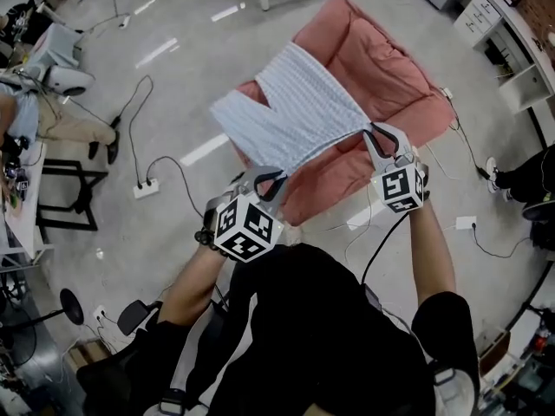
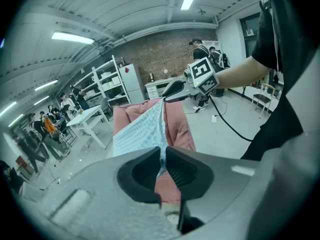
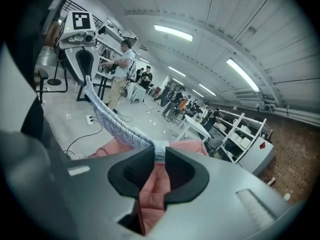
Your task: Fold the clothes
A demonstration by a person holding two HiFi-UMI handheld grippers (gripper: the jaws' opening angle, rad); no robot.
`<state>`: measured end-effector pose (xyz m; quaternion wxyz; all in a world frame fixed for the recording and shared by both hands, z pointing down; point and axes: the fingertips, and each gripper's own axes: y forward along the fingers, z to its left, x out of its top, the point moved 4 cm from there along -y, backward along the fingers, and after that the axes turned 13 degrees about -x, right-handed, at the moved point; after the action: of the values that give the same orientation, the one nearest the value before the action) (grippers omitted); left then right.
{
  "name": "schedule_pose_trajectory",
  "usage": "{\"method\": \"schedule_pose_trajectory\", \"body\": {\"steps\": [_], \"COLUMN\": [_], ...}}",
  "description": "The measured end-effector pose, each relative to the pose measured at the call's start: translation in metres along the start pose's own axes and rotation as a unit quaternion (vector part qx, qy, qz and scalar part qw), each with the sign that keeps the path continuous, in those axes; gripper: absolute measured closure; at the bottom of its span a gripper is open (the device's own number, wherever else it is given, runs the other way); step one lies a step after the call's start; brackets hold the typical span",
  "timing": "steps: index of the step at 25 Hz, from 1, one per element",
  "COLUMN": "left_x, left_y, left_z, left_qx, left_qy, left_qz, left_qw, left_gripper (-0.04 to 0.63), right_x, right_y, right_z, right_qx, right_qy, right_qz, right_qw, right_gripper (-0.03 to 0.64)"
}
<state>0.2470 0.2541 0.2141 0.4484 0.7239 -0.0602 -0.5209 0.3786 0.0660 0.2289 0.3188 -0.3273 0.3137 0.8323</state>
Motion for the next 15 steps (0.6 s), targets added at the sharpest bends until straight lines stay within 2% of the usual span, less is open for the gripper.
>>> {"method": "schedule_pose_trajectory", "body": {"steps": [9,15], "left_x": [-0.038,-0.065], "left_y": [0.058,0.092], "left_z": [-0.042,-0.056], "left_qx": [-0.078,-0.106], "left_qy": [-0.032,-0.047], "left_qz": [0.031,0.051], "left_qw": [0.996,0.9919], "left_gripper": [0.552,0.552], "right_x": [-0.082,-0.123], "right_y": [-0.017,-0.023], "right_z": [0.043,0.068], "right_qx": [0.049,0.076], "right_qy": [-0.01,-0.021], "right_qz": [0.076,0.115], "right_qw": [0.996,0.99], "right_gripper": [0.548,0.551]}}
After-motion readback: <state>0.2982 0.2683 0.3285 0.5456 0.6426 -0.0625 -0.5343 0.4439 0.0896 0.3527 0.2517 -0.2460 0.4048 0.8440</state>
